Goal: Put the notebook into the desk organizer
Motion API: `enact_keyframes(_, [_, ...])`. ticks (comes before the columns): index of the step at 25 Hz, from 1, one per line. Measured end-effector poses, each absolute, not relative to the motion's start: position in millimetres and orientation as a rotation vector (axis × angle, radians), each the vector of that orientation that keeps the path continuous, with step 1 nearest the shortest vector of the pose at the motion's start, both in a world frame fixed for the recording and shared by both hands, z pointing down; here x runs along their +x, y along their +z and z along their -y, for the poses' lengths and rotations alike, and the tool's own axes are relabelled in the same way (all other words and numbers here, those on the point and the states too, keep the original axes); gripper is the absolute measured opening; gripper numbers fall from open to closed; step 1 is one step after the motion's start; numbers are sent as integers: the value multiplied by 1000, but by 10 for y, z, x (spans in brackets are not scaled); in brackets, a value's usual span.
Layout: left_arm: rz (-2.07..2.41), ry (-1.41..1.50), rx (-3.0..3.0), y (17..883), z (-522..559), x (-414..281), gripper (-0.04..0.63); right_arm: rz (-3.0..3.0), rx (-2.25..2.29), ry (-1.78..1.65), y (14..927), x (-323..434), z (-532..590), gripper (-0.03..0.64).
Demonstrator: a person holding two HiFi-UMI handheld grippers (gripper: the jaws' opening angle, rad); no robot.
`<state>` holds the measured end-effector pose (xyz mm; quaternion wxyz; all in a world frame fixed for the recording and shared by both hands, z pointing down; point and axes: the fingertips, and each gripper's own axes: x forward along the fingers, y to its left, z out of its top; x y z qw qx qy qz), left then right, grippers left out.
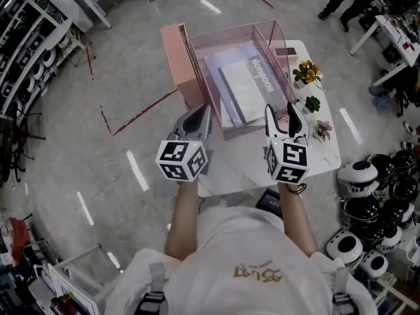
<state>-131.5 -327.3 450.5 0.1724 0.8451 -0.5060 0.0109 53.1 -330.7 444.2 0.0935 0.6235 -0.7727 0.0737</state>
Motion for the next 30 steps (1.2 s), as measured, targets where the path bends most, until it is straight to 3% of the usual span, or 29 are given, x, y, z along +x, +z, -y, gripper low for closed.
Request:
enact_keyframes(17, [1417,-8,2450,4277,2590,-1187,15,2654,1671,559,4303,317,2475,11])
enact_keyframes(30, [1417,-14,2472,4195,2269,-1160,15,2656,1658,535,4286,304,2120,11])
